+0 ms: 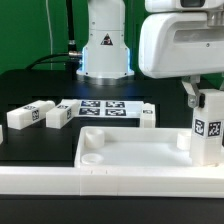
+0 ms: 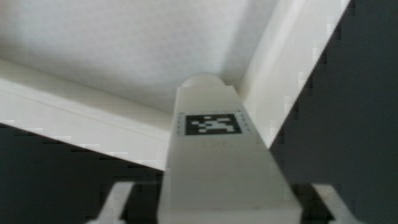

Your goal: Assemble desk

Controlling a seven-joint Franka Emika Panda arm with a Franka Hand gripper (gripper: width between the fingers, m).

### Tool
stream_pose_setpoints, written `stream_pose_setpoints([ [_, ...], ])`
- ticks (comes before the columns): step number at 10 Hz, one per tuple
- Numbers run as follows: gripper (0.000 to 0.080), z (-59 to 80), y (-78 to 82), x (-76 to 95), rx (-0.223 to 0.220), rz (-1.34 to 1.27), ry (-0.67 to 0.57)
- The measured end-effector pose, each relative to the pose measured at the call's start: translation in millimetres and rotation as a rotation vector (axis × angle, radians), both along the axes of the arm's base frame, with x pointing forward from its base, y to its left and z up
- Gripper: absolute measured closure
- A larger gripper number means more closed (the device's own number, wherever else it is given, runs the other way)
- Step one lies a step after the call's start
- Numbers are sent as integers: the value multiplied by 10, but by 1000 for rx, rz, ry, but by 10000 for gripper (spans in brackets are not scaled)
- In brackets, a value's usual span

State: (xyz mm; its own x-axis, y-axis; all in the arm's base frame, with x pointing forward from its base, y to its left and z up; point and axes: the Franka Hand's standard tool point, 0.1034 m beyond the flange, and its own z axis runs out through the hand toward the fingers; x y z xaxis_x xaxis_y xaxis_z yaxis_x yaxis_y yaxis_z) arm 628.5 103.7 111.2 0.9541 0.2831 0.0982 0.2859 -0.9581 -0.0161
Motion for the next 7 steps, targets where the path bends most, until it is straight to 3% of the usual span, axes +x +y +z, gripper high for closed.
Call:
stream_pose_setpoints([
  [3, 511, 1, -37, 7, 63, -280, 20],
  [7, 511, -3, -39, 7, 108, -666, 37],
])
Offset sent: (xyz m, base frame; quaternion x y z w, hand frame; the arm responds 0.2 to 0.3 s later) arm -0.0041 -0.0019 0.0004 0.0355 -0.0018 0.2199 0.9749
